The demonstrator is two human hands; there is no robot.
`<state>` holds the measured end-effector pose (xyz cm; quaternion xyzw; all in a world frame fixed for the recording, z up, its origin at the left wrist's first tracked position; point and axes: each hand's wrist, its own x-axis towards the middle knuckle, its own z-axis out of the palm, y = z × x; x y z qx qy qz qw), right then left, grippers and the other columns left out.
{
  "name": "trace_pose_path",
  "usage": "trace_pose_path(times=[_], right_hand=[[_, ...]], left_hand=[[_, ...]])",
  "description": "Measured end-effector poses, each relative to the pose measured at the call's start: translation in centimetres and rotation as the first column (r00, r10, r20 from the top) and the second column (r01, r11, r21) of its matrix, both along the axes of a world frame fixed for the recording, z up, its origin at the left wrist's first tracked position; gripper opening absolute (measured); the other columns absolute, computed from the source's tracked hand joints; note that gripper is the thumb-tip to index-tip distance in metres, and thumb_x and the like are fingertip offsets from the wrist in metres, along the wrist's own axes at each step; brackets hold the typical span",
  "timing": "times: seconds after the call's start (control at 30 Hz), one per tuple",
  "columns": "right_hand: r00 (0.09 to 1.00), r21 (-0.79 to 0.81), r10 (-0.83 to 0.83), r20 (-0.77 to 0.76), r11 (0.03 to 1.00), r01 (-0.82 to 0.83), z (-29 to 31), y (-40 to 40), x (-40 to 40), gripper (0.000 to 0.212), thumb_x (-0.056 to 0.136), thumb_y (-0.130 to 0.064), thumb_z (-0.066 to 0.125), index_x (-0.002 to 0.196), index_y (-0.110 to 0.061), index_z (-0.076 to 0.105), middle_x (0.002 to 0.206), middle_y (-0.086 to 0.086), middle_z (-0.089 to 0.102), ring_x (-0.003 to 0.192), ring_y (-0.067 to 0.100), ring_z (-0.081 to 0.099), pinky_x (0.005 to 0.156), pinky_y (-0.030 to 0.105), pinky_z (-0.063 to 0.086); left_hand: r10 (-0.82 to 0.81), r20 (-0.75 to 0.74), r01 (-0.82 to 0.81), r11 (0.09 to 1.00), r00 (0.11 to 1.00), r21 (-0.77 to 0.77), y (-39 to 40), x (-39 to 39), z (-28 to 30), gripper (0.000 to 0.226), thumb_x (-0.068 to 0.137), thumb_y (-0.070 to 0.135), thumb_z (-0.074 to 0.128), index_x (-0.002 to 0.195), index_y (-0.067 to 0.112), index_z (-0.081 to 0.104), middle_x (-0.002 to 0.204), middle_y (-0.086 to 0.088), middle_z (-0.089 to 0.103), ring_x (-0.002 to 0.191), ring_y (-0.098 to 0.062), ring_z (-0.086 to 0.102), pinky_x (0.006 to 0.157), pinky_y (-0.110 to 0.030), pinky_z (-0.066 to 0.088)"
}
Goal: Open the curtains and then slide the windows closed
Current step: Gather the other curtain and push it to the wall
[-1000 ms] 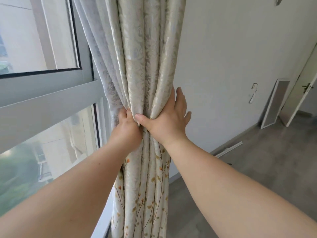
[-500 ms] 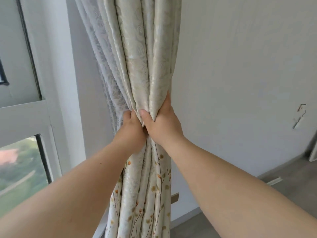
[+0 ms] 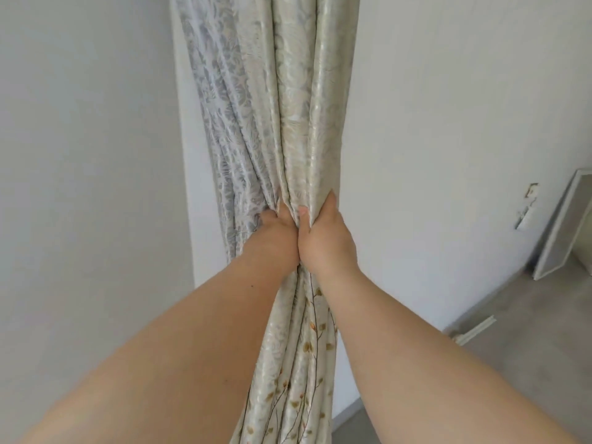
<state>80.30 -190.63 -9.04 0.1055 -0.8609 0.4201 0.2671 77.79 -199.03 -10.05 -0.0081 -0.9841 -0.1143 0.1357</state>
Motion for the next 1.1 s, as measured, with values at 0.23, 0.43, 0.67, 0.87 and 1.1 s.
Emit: trace_pose_path(times=[0.23,0.43,0.67,0.87,1.1], right_hand=[[0.999,0.019,-0.016,0.033,1.000,0.016,0.2,0.0,-1.3,0.087,0.071,-0.066,0.018,0.145,-0.020,0.020,0.115,0.012,0.058,0.102,0.032,0.056,0.073,0.036,0.041],[0.994,0.044,0.062,0.088,0.997,-0.066,-0.5,-1.6,1.9,0.088,0.071,-0.066,0.020,0.147,-0.020,0.015,0.128,0.015,0.052,0.111,0.033,0.053,0.080,0.038,0.039],[0.945,0.046,0.279,0.172,0.956,-0.290,-2.7,-1.7,6.6,0.066,0.088,-0.050,0.045,0.144,-0.026,0.018,0.121,0.010,0.055,0.105,0.032,0.055,0.085,0.045,0.048],[0.848,0.119,0.382,0.367,0.885,-0.450,-5.8,2.1,10.4,0.067,0.081,-0.055,0.054,0.136,-0.023,0.031,0.123,0.008,0.054,0.107,0.032,0.055,0.089,0.046,0.047],[0.721,0.323,0.322,0.613,0.731,-0.601,-8.9,8.0,14.8,0.077,0.087,-0.055,0.048,0.146,-0.012,0.023,0.133,0.010,0.051,0.103,0.025,0.056,0.083,0.033,0.046]], left_hand=[[0.011,0.018,-0.013,0.993,1.000,0.117,0.1,-0.9,0.4,0.080,0.084,0.015,0.048,0.139,0.001,-0.009,0.130,-0.026,0.024,0.088,-0.031,0.053,0.071,-0.039,0.046],[0.108,0.074,-0.114,0.990,0.991,0.079,-2.1,3.2,-0.6,0.066,0.086,0.014,0.042,0.140,0.001,0.007,0.142,-0.025,0.021,0.114,-0.039,0.045,0.085,-0.045,0.044],[0.272,0.141,-0.298,0.927,0.952,0.226,-4.0,11.6,-1.9,0.085,0.083,0.037,0.051,0.142,0.012,-0.004,0.144,-0.024,0.021,0.115,-0.038,0.045,0.089,-0.042,0.042],[0.463,0.193,-0.502,0.802,0.865,0.325,-1.2,17.0,-5.1,0.095,0.082,0.039,0.053,0.140,0.017,-0.019,0.147,-0.024,0.019,0.107,-0.036,0.049,0.075,-0.036,0.040],[0.579,0.307,-0.648,0.729,0.756,0.222,2.7,23.0,-8.4,0.099,0.083,0.038,0.051,0.136,0.012,-0.028,0.128,-0.028,0.046,0.090,-0.036,0.058,0.066,-0.039,0.045]])
